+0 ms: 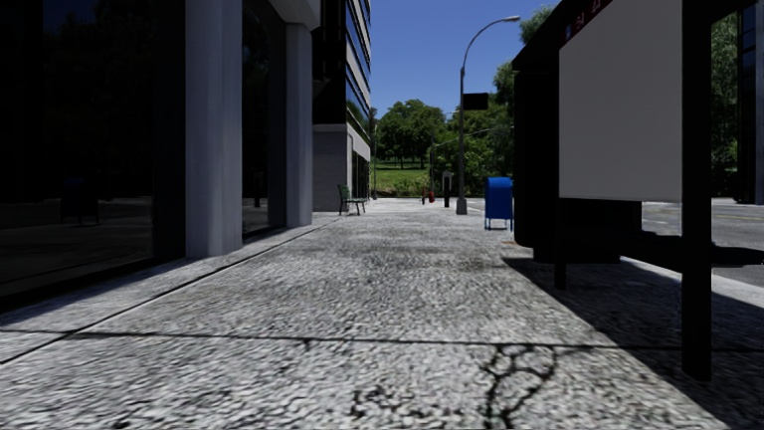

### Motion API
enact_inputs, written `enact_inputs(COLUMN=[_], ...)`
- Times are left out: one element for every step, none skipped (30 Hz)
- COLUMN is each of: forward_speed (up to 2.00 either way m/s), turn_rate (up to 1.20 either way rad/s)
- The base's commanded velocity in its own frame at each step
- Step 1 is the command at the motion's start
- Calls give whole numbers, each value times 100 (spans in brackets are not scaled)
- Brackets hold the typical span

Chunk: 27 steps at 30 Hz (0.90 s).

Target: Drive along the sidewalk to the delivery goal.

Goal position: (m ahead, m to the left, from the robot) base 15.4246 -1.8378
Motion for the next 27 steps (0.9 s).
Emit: enact_inputs(forward_speed=[146,146,146,146,146,146,146,146,146,146,146,146,146,146,146,146,146,146,146,146,146,146,146,146,146,146,146], turn_rate=[-87,-95,-98,-30,-30,-5,0,0,0,0,0,0,0,0,0,0,0,0,0,0,0,0,0,0,0,0,0])
